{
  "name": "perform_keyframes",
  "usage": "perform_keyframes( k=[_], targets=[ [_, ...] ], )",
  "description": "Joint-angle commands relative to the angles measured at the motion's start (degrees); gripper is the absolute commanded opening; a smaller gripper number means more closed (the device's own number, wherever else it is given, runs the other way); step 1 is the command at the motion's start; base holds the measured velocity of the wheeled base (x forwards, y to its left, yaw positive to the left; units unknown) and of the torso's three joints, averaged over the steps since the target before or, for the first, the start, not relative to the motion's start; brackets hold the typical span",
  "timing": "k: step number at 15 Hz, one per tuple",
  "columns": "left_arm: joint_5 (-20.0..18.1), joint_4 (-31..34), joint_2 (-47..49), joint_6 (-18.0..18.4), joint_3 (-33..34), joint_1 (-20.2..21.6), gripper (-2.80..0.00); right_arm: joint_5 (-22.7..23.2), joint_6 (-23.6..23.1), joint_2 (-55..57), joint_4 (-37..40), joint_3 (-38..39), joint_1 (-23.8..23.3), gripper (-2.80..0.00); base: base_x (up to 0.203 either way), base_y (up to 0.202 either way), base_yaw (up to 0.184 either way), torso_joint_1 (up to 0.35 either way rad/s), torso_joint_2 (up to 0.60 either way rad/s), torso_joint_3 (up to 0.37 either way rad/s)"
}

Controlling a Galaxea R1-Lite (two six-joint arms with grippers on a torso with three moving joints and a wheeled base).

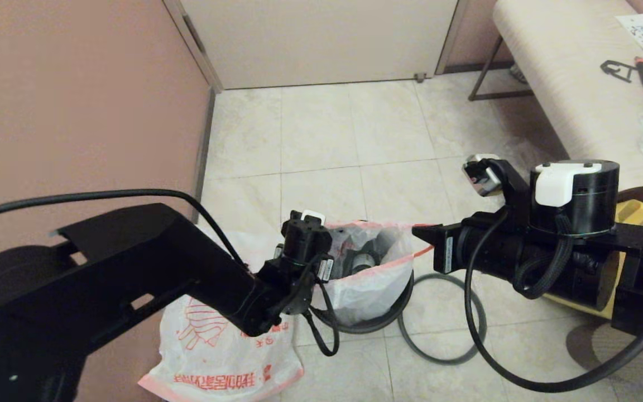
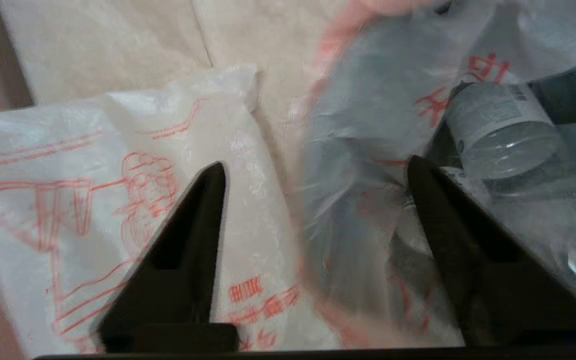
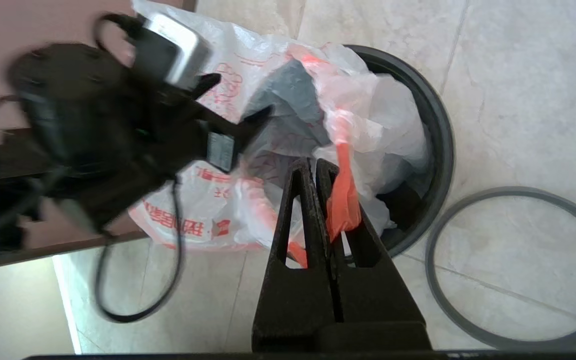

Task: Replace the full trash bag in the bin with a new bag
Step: Place the trash bag on the floor

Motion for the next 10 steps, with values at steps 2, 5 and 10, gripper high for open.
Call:
perform_keyframes(
  k=[2, 5, 10],
  targets=[
    [0.1, -0.3, -10.5, -1.7, 8.9, 0.9, -2.80, -0.1, -0.8, -1.2, 0.4, -1.1, 0.2, -2.80, 0.000, 0.000, 0.000, 0.000, 0.00, 0.000],
    [-1.0, -1.2, -12.8, -7.3, 22.3, 2.6, -2.80, -0.7, -1.0, -6.3, 5.8, -5.2, 1.4, -2.80, 0.000, 0.000, 0.000, 0.000, 0.00, 0.000],
    [-6.1, -28.8, 1.7, -13.7, 37.6, 5.0, -2.80, -7.2, -6.3, -9.5, 16.1, -20.6, 3.9, -2.80, 0.000, 0.000, 0.000, 0.000, 0.00, 0.000]
  ],
)
